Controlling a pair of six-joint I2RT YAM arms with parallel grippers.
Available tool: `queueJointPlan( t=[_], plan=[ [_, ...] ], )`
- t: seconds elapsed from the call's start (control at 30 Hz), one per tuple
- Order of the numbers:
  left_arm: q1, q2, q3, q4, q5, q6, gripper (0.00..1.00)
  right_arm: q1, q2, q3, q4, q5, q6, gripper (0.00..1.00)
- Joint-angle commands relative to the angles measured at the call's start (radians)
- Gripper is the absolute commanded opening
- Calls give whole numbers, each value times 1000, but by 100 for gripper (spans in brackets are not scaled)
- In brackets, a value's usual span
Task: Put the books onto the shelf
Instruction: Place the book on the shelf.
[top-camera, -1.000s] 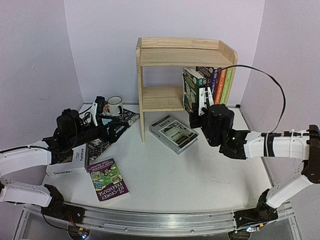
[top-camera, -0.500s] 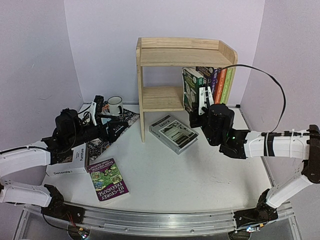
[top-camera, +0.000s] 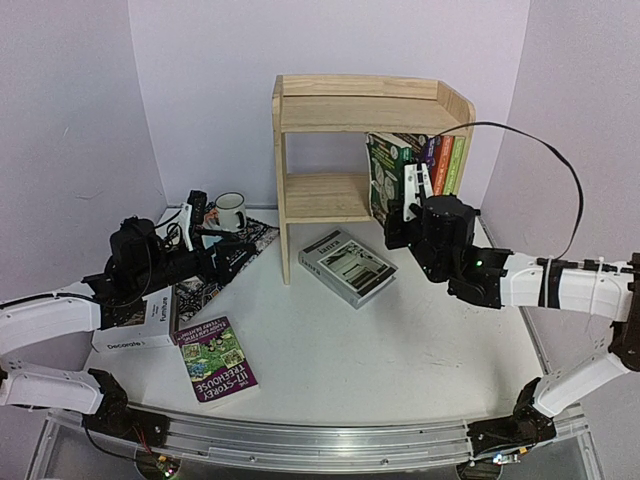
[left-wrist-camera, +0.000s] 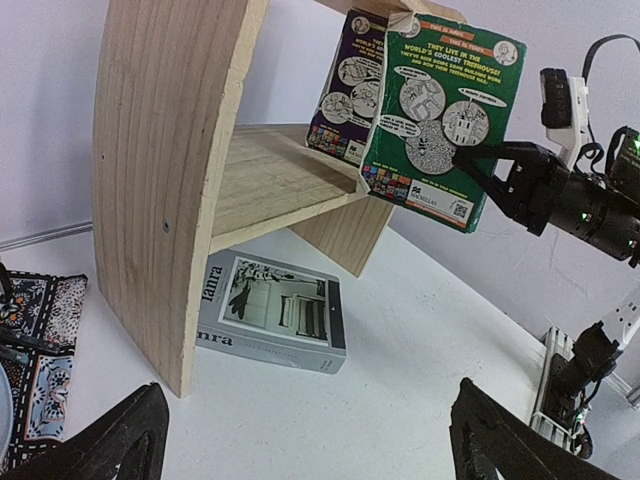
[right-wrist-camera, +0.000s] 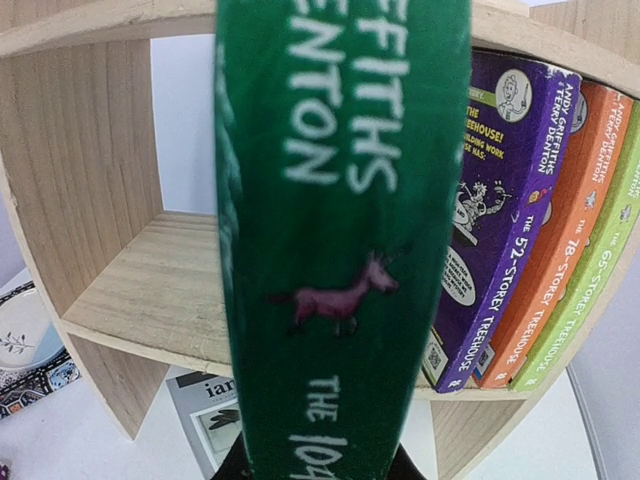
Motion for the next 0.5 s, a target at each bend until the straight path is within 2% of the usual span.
queueJointPlan(
  t=[0.0, 0.47],
  plan=[
    [3, -12, 18, 22, -4, 10, 100, -4, -69, 39, 130, 18, 27, 0],
    [2, -28, 10, 21, -4, 3, 99, -5, 24, 49, 284, 65, -60, 0]
  ],
)
